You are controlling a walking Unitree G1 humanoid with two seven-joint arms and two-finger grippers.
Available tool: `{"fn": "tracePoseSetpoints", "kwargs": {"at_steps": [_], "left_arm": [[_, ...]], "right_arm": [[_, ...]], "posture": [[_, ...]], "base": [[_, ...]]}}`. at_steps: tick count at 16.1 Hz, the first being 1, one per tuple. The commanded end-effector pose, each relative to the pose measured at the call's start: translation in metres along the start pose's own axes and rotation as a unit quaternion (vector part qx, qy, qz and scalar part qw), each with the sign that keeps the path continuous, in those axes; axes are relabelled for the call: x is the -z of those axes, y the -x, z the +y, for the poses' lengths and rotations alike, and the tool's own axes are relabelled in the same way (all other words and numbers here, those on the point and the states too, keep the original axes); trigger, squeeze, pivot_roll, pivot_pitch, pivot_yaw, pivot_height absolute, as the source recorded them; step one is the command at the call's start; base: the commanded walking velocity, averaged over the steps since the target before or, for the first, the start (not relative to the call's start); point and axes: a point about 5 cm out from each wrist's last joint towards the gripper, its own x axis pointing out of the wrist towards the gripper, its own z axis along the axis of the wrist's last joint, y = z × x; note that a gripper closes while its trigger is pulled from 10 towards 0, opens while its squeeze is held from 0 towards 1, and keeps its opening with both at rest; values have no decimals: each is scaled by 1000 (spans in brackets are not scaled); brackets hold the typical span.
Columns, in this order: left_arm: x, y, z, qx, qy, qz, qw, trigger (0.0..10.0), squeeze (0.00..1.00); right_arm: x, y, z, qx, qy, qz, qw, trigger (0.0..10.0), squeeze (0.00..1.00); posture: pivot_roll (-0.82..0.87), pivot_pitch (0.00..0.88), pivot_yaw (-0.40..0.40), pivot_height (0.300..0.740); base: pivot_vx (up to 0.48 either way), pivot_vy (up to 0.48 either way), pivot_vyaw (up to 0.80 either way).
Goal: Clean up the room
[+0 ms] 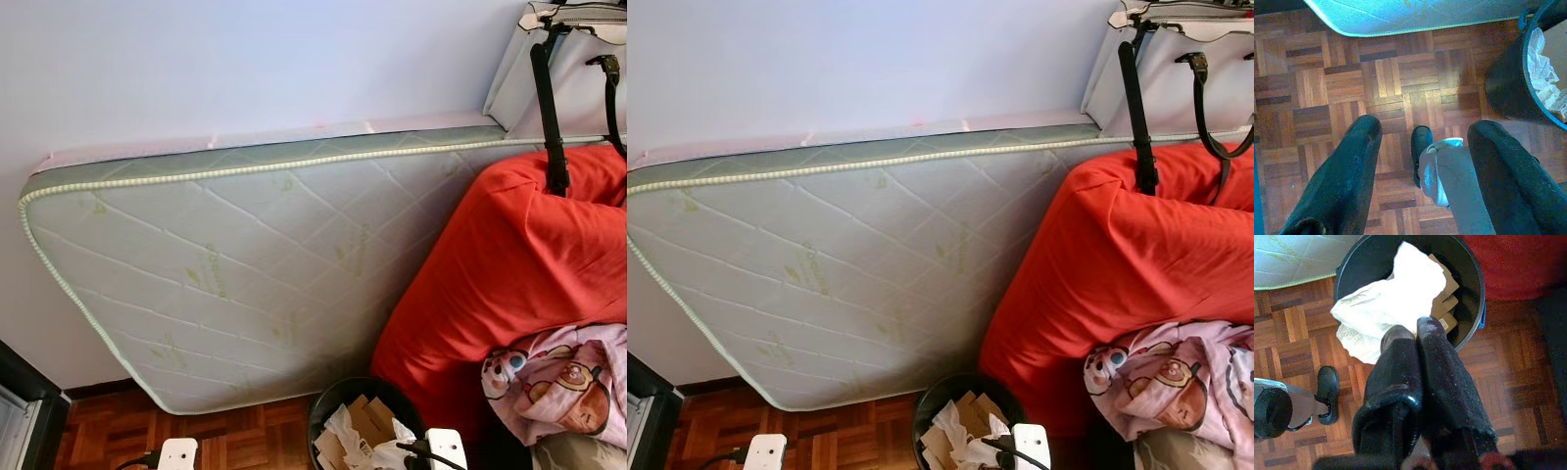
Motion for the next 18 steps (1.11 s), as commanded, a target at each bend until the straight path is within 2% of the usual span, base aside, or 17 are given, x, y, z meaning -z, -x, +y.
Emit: {"fn": "tracePoseSetpoints", "kwargs": {"at_steps": [1, 5, 15, 18], "left_arm": [[5, 1, -1, 0, -1, 12, 1000, 10000, 0], [4, 0, -2, 5, -6, 12, 1000, 10000, 0], [4, 0, -4, 6, -2, 10, 1000, 10000, 0], [2, 0, -4, 7, 4, 0, 1000, 10000, 0]], "right_arm": [[2, 1, -3, 5, -3, 4, 1000, 10000, 0], [1, 1, -4, 4, -1, 3, 1000, 10000, 0], [0, 1, -5, -2, 4, 4, 1000, 10000, 0], [-1, 1, -4, -4, 3, 2, 1000, 10000, 0]], "posture": [[71, 0, -31, 740], [75, 0, -35, 740], [76, 0, -45, 740], [84, 0, -53, 740]], "base": [[0, 0, 0], [0, 0, 0], [247, 0, 0], [0, 0, 0]]}}
